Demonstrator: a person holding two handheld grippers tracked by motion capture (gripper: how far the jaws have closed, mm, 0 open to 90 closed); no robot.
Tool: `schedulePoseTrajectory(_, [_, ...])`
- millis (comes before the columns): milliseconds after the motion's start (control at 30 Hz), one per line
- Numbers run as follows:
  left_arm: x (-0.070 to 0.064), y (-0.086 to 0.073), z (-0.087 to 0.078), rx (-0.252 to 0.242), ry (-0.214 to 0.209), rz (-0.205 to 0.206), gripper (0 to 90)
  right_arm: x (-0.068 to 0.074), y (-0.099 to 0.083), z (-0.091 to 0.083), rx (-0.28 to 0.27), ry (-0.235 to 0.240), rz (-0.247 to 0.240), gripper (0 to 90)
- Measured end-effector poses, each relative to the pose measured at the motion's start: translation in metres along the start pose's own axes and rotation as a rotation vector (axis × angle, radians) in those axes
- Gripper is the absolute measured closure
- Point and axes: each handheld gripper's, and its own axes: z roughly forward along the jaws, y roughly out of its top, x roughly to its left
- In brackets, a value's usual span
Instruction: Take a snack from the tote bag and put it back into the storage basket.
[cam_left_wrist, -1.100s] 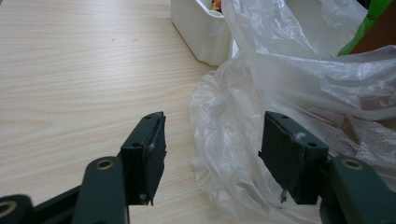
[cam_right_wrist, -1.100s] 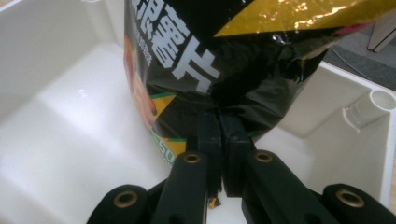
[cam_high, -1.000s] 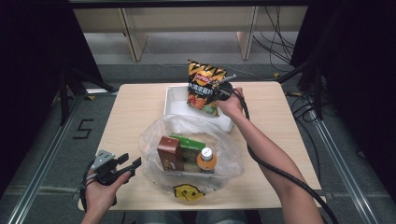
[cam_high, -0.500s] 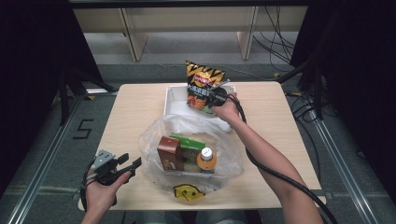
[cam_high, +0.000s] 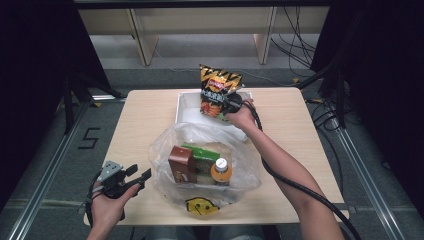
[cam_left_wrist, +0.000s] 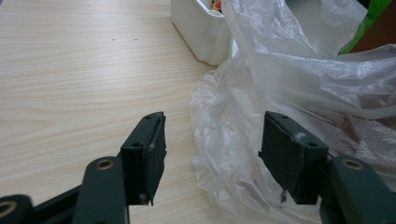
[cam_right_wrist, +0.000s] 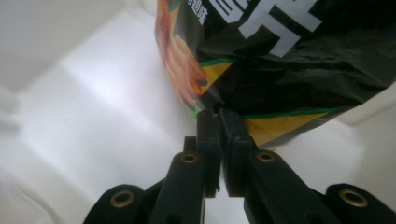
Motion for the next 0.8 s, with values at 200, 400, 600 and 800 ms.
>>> schedulePoseTrajectory(200, [0.000,0.000,0.000,0.000,0.000,0.001,39.6,-0.005,-0.001,-0.001,-0.003,-0.021,-0.008,87.1])
schedulePoseTrajectory(400, [0.000,0.000,0.000,0.000,-0.001,-0.001,39.6,-0.007,0.000,-0.003,0.001,-0.022,0.001,85.9])
schedulePoseTrajectory(600, [0.000,0.000,0.000,-0.002,-0.001,-0.002,39.6,-0.005,-0.003,-0.006,-0.028,-0.017,0.010,81.2])
schedulePoseTrajectory(800, [-0.001,0.000,0.000,-0.003,-0.006,0.000,39.6,0.000,-0.008,-0.019,-0.047,0.026,0.032,71.8])
